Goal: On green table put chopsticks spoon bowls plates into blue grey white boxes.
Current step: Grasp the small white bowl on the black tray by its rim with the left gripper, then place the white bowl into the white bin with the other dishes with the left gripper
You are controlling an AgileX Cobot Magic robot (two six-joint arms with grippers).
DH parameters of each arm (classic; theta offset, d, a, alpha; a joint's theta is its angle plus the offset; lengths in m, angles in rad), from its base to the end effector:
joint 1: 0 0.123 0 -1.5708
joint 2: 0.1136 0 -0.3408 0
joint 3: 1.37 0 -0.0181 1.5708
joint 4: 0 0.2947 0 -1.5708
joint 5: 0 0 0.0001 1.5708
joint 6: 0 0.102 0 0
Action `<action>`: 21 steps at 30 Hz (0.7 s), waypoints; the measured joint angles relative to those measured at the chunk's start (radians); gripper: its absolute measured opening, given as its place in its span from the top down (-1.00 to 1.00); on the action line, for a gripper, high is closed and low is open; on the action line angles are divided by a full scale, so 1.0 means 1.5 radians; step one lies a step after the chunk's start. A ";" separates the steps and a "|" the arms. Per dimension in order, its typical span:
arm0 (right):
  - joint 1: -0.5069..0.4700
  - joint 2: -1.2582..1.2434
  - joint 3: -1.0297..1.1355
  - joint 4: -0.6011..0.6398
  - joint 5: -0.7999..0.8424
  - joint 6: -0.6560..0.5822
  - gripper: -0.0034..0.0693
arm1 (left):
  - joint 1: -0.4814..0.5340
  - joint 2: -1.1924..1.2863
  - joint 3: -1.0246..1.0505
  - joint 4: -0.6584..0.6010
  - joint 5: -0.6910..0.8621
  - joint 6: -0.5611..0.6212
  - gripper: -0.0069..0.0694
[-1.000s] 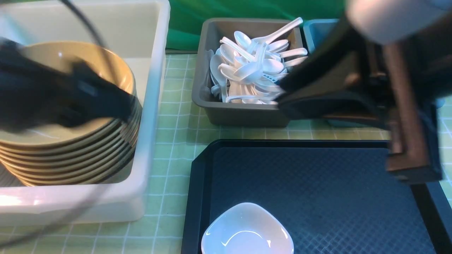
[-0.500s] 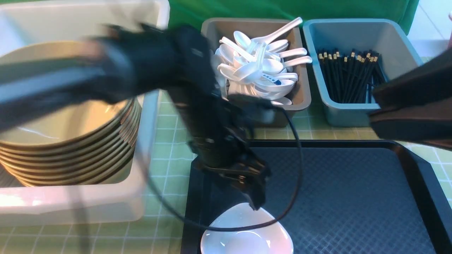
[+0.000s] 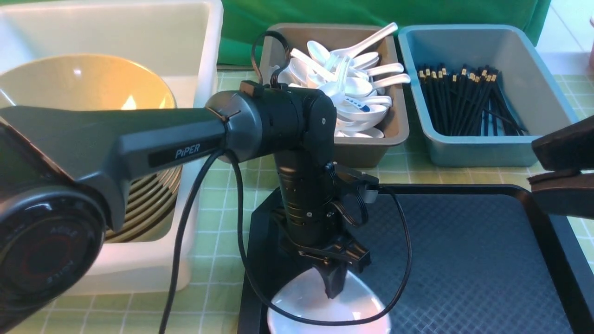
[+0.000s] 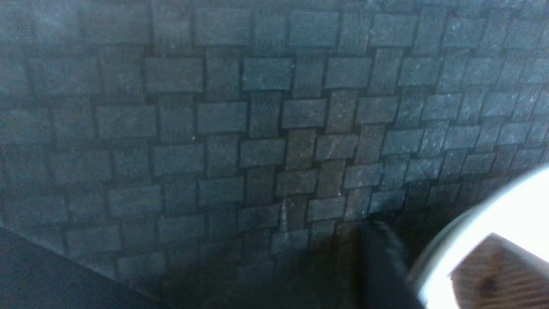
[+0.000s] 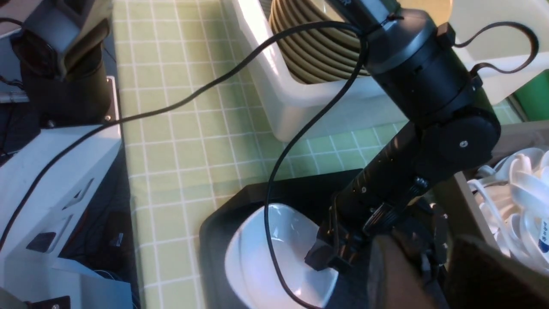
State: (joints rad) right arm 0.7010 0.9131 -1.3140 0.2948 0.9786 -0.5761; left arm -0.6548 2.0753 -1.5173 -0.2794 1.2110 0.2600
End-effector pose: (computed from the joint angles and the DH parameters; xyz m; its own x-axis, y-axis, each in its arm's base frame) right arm 0.1092 0.1243 0.5239 -0.0039 -0.5074 -0.8617 -0.8627 0.4375 -0.2537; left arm 0.3477 -0.3002 0.1851 -0.6892 0.7224 0.0556 0.6864 0.6756 -0.2691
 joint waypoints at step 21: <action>0.000 0.052 0.000 0.005 -0.038 -0.017 0.31 | 0.238 -0.375 -0.001 -0.080 0.010 0.008 0.78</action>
State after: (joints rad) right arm 0.7010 0.9908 -1.3140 0.3018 0.9223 -0.6021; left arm -0.2979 1.5124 -1.5184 -0.3997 1.2264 0.2724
